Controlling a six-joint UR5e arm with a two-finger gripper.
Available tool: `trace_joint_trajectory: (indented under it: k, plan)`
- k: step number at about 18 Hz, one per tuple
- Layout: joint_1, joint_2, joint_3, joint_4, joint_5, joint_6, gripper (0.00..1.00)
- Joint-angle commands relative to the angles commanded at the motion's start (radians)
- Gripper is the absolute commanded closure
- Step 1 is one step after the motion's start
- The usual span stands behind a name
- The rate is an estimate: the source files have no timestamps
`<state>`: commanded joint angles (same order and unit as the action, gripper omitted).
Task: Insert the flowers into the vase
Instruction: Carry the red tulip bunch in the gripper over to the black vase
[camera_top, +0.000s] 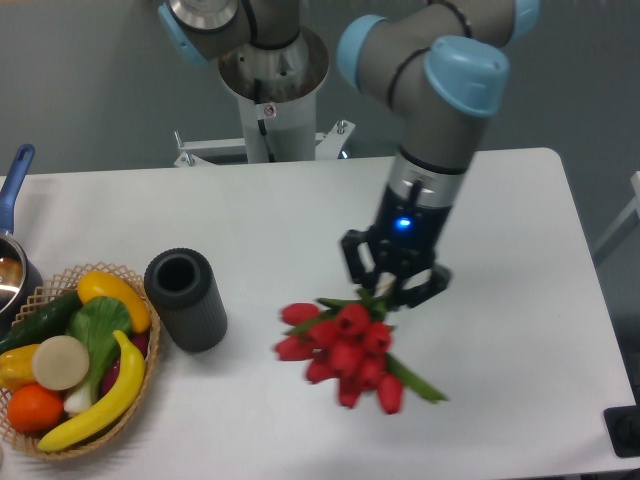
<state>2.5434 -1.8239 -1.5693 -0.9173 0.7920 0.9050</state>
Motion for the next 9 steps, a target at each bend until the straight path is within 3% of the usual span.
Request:
trace_joint_trajectory:
  k: [3, 6, 9]
  plan:
    - [-0.028, 0.011, -0.012, 0.069, -0.120, -0.041, 0.98]
    - [-0.029, 0.024, -0.090, 0.178, -0.316, -0.069, 0.97]
    - [-0.029, 0.058, -0.146, 0.207, -0.376, -0.069, 0.97]
